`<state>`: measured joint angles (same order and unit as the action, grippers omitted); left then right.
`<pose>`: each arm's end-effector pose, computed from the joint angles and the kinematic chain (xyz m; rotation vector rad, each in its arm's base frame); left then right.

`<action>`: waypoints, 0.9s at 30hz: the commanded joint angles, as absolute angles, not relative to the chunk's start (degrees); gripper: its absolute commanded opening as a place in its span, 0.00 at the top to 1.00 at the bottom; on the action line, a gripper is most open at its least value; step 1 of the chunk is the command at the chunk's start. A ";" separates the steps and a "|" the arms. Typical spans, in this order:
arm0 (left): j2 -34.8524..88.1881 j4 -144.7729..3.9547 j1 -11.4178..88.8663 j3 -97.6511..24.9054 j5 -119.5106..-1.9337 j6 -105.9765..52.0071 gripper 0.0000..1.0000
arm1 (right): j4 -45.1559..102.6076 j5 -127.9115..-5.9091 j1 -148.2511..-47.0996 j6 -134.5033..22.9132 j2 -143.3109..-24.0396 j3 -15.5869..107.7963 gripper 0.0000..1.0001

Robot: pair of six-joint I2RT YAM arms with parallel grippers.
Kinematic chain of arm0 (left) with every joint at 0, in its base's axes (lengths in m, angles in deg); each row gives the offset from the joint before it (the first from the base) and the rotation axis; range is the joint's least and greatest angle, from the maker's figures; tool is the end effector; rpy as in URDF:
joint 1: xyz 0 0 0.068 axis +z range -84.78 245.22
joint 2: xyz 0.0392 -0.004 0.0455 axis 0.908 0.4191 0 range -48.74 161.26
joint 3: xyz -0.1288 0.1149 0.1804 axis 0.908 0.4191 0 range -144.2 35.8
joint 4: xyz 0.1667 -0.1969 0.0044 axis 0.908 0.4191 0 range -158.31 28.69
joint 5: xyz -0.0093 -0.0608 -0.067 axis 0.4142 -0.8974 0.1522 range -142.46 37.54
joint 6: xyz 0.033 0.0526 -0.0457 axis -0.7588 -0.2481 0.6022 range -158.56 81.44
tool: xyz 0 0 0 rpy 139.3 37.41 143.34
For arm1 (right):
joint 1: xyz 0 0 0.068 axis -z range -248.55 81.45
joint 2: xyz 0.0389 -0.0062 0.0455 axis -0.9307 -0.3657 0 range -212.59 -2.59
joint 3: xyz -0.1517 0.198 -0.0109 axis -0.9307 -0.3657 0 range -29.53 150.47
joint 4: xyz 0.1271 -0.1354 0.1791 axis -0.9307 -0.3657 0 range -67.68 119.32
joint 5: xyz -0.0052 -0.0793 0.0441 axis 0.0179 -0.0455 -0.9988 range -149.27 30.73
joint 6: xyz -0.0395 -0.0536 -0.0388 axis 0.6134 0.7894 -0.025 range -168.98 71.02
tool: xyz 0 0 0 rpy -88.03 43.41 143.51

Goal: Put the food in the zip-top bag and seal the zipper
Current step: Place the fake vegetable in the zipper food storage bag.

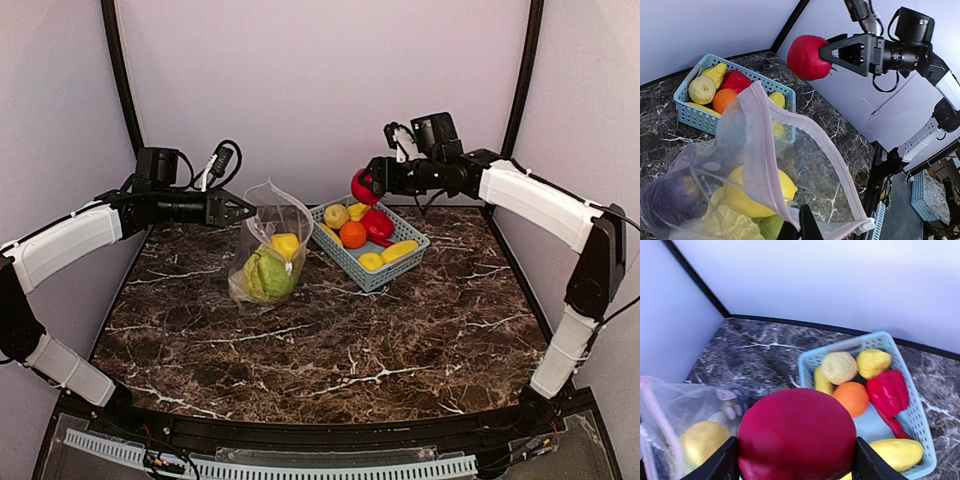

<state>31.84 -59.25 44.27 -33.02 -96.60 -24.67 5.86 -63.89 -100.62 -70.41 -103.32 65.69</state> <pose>0.3035 -0.1651 0.3168 0.6546 1.8848 -1.1401 0.3637 0.2342 0.3184 -0.2492 2.1264 0.6451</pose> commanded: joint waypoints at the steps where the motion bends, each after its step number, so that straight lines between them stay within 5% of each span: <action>1: 31.17 -59.65 44.11 -32.36 -97.76 -24.86 0.99 | 7.94 -69.41 -107.28 -64.34 -99.77 69.51 0.34; 14: 30.97 -59.89 44.12 -32.32 -97.91 -24.67 0.99 | 10.70 -79.33 -118.98 -60.45 -104.19 74.29 0.32; 27: 31.25 -60.04 44.13 -32.25 -98.42 -24.55 0.99 | 4.60 -58.84 -122.42 -59.89 -116.79 84.80 0.33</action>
